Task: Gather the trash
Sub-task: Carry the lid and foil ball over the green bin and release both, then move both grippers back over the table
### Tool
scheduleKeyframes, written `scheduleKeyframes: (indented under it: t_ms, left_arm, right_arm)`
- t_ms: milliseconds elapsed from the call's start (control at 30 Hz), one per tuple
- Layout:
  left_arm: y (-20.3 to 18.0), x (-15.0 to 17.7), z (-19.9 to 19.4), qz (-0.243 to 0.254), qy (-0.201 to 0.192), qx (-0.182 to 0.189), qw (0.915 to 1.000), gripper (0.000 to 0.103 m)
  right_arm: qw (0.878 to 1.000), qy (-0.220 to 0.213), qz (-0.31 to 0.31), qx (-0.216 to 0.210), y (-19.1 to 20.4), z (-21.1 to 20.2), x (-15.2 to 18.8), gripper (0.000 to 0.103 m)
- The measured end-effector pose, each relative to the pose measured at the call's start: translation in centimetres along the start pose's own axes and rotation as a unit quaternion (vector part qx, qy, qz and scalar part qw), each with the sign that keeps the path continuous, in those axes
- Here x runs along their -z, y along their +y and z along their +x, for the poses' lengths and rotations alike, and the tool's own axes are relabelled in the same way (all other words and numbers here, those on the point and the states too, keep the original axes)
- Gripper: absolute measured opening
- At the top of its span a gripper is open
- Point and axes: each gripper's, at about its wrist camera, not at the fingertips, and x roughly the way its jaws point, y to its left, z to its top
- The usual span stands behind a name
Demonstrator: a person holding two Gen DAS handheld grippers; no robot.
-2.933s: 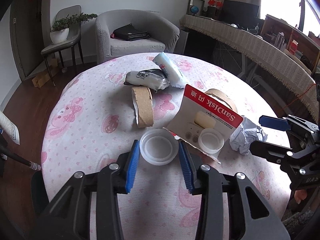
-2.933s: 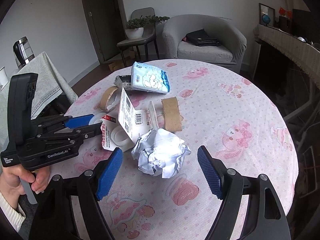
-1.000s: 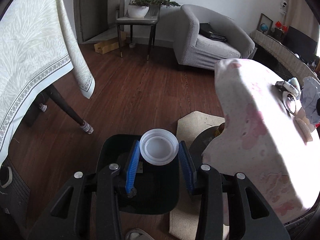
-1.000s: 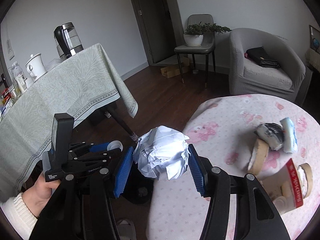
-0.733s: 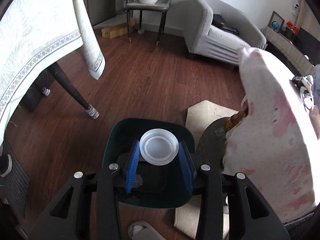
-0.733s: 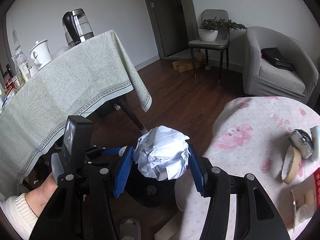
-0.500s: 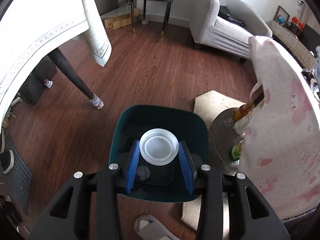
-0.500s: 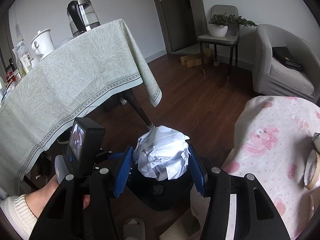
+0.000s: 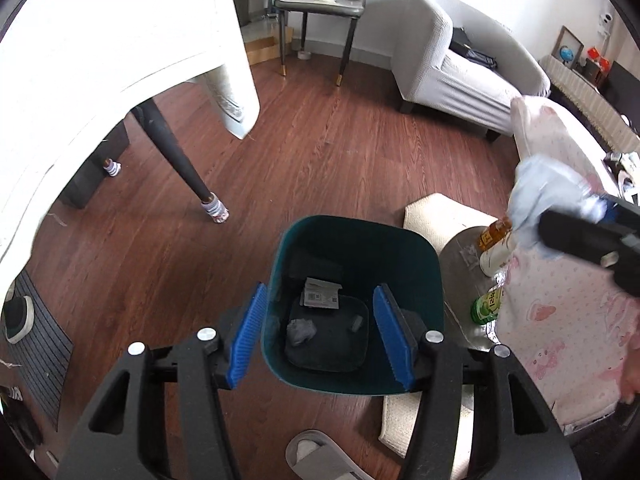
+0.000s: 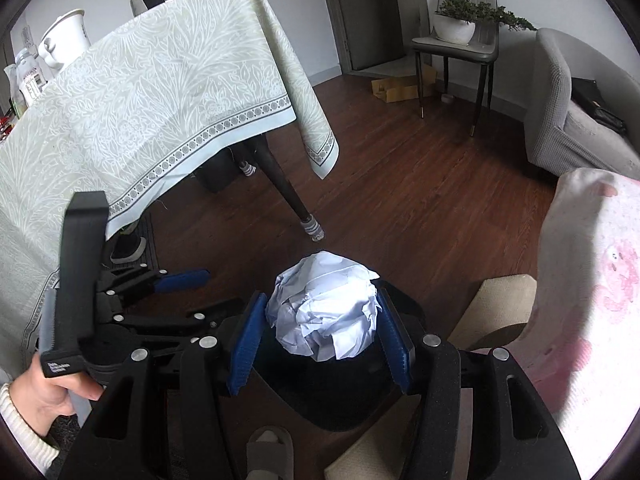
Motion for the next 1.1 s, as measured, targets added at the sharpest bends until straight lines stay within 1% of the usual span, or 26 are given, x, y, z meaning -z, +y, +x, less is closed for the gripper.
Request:
scheduleKeyframes:
  t_ms: [233,300,333,400,433,500,667,733,833,967,1100]
  left_arm:
    - [1.0,-0.6,-3.5,0.001,-0.041,0.007,0.9991,0.057]
    - [1.2,-0.7,-4.5,0.0,-0.053,0.01,0.9986,0.053]
    - [1.3,-0.7,-4.8,-0.001,-0.056,0.01,0.9984,0.052]
    - [1.5,-0.8,-5.2,-0.002,-0.059,0.01,0.9982,0.046]
    - [1.5,-0.8,-5.4,-0.002,-0.06,0.011,0.9981,0.045]
    - [1.5,-1.0,-5.9,0.003,-0.065,0.012,0.9978,0.043]
    - [1.9,-0.9,-7.0,0.006,-0.075,0.024,0.9969,0.042]
    - [2.0,-1.0,-7.3,0.004,-0.077,0.029,0.9966,0.04]
    - [2.1,-1.0,-7.9,-0.001,-0.086,0.036,0.9956,0.04]
    - [2.0,-1.3,-9.1,-0.008,-0.105,0.05,0.9932,0.04]
    - [1.6,-1.8,-10.0,-0.006,-0.118,0.058,0.9912,0.04]
  right_arm:
    - [0.999,0.047,-0.001,0.012,0.5,4.0,0.7,0.056]
    - [0.998,0.058,-0.002,0.015,0.7,5.1,1.0,0.056]
    - [0.998,0.064,-0.002,0.017,0.7,5.7,1.2,0.056]
    - [0.997,0.077,-0.003,0.023,0.9,6.9,1.4,0.056]
    - [0.996,0.084,-0.003,0.027,0.9,7.3,1.5,0.057]
    - [0.995,0.097,-0.004,0.033,1.0,8.4,1.7,0.057]
    - [0.991,0.123,-0.014,0.047,1.3,10.5,2.5,0.057]
    - [0.989,0.132,-0.017,0.056,1.6,11.1,2.8,0.062]
    - [0.988,0.139,-0.023,0.064,2.2,11.8,3.2,0.068]
    - [0.987,0.14,-0.034,0.066,2.2,11.3,3.7,0.068]
    - [0.992,0.111,-0.029,0.043,1.8,9.2,3.2,0.068]
